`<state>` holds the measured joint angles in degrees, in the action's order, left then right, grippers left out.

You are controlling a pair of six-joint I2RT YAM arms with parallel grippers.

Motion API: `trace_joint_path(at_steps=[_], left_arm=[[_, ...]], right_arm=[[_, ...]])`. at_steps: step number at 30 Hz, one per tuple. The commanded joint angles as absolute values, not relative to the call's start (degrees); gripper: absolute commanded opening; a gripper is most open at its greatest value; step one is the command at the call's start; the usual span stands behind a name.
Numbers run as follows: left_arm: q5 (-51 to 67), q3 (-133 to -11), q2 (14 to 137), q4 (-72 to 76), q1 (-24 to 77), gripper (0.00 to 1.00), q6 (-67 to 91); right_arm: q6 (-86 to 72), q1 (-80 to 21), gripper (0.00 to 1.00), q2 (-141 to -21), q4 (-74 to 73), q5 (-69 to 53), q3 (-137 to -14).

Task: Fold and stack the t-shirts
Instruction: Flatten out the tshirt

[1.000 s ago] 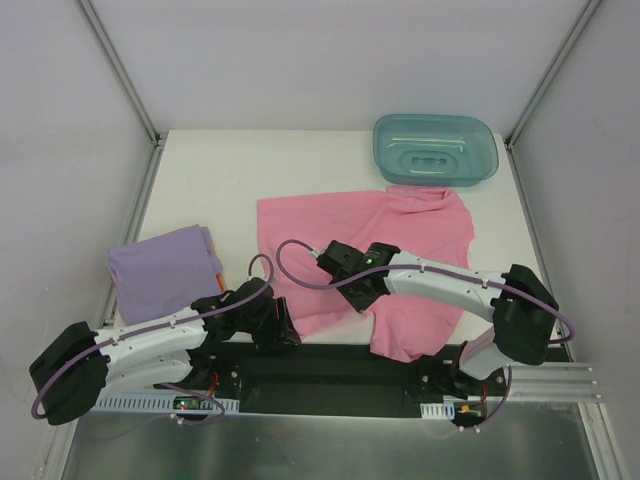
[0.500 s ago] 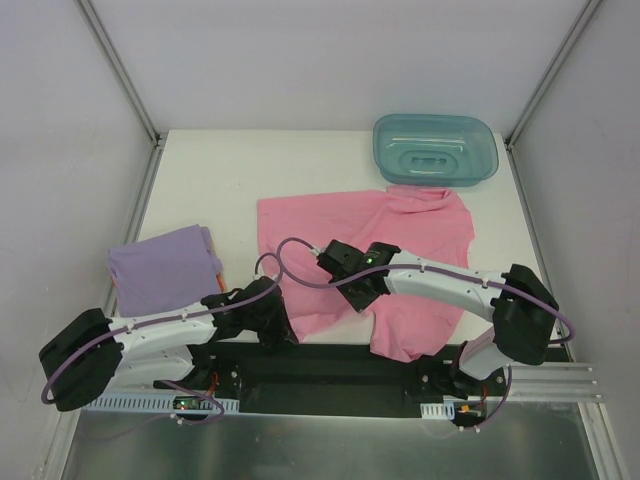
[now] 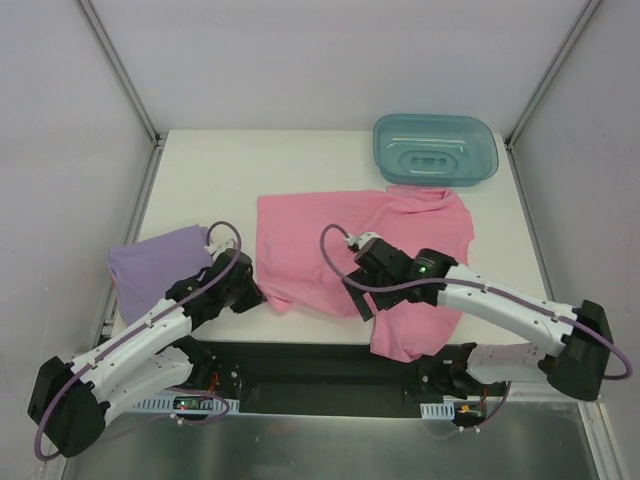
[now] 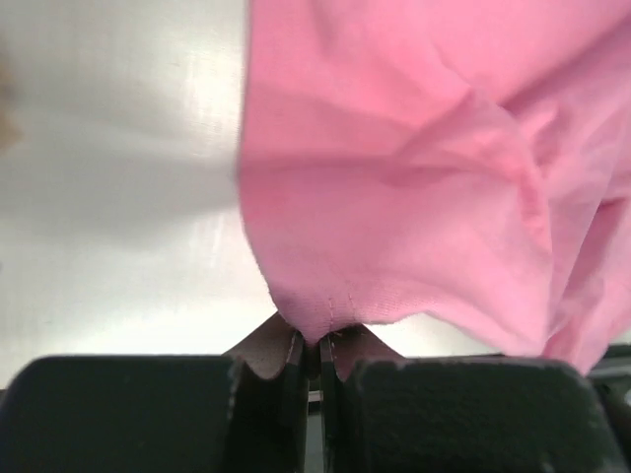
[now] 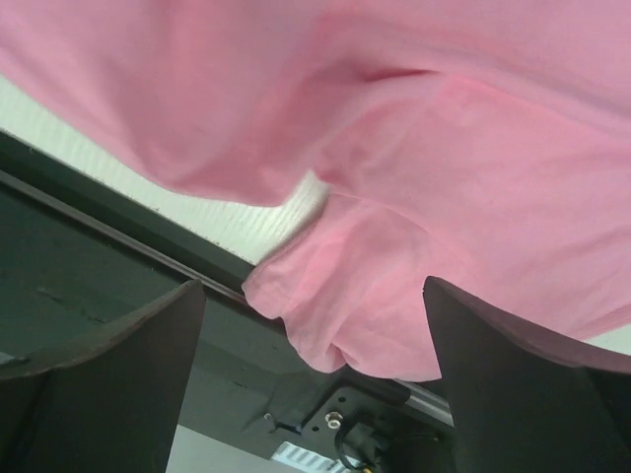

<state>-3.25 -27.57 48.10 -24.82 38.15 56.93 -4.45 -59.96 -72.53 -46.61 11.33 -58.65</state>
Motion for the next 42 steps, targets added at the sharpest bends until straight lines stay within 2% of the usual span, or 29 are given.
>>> trace_joint_path(at_steps=[1, 2, 5, 13, 18, 23, 29, 36, 42], left_arm=[[-6.9, -30.4, 47.9, -33.8, 32.4, 0.00, 51.5], [-8.2, -31.5, 48.1, -34.4, 32.0, 0.00, 51.0], [-9.3, -33.1, 48.8, -35.7, 31.3, 0.00, 49.6], [-10.5, -35.2, 52.1, -35.7, 31.0, 0.00, 48.6], [-12.3, -37.8, 54.4, -35.6, 30.3, 0.00, 48.3], [-12.8, -40.4, 58.0, -34.7, 28.0, 0.00, 46.7], [-11.8, -43.3, 63.3, -33.3, 24.1, 0.00, 44.2], [-9.8, -46.5, 67.9, -32.1, 22.9, 0.00, 42.2], [-9.9, -44.6, 65.0, -31.7, 22.9, 0.00, 41.9]], right_arm=[[-13.7, -50.9, 0.97, -65.3, -50.1, 11.2, -50.6], [-14.2, -45.2, 0.97, -63.8, -49.9, 7.3, -49.1], [-16.1, -36.6, 0.97, -62.8, -48.3, 2.3, -43.3], [-14.6, -23.5, 0.97, -72.7, -39.1, -5.4, -40.0], [-12.5, -18.6, 0.97, -84.6, -34.2, -7.7, -46.3], [-11.6, -13.9, 0.97, -97.3, -35.0, -5.1, -56.7], [-8.3, -12.1, 0.97, -106.4, -36.2, -4.5, -69.8], [-4.7, -12.3, 0.97, -105.4, -36.8, -4.0, -75.9], [-6.9, -12.2, 0.97, -89.0, -40.0, -1.3, -63.5]])
